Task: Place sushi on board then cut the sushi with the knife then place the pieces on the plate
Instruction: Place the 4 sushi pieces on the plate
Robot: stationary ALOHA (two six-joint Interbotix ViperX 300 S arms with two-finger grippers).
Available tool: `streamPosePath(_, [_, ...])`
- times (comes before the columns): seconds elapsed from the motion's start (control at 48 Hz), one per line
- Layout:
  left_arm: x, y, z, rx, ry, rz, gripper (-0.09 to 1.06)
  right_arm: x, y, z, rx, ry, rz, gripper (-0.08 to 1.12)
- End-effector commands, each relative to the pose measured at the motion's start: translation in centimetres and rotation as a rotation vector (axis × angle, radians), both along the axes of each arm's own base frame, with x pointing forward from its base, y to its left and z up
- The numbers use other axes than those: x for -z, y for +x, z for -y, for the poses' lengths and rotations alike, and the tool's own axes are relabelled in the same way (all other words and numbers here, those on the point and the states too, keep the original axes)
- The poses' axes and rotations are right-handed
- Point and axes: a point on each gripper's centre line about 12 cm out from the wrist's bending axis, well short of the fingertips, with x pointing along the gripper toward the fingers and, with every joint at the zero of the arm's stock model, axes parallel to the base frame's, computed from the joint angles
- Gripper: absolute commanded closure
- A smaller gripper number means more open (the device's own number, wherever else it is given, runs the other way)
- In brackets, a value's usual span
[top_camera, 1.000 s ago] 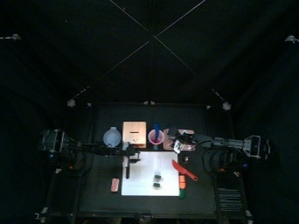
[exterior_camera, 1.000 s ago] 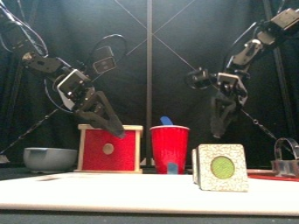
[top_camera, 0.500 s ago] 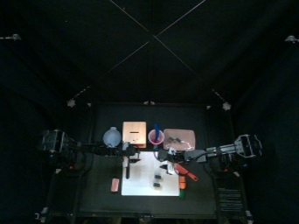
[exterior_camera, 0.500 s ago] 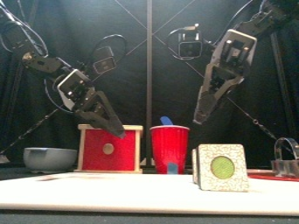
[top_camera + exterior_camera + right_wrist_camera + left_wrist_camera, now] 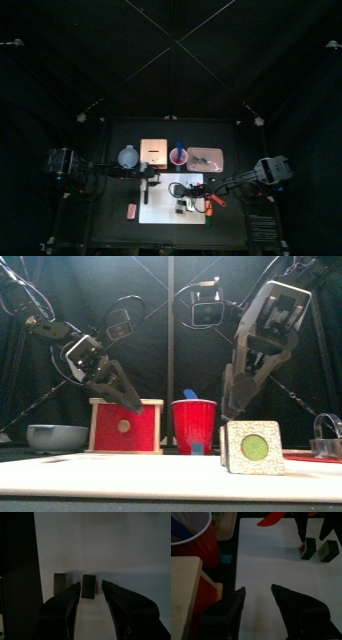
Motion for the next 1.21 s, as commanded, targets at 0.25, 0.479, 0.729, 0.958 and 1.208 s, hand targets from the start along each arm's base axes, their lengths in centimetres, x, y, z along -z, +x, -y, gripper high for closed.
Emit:
streamPosePath(0.25, [-0.9,0.4,0.0,-0.001,0.001,0.029,0.13,0.2,0.9,-0.5,0.008,0.02,0.003,0.27])
streamPosePath(0.479, [-0.9,0.4,-0.1,-0.002,0.002,0.029,0.13,1.3,1.1,-0.6,0.006,0.012,-0.024,0.31])
streamPosePath(0.729, [-0.7,0.3,-0.1,-0.002,0.002,0.023,0.13,0.6,0.6,-0.2,0.008,0.009,-0.045,0.54])
streamPosePath(0.958, [-0.7,0.3,0.0,0.0,0.002,0.023,0.13,-2.9,-2.2,4.5,0.116,0.014,-0.042,0.53])
streamPosePath(1.208, [-0.7,0.4,0.0,0.0,0.002,0.025,0.13,-5.8,-7.2,11.9,0.319,-0.015,-0.03,0.53])
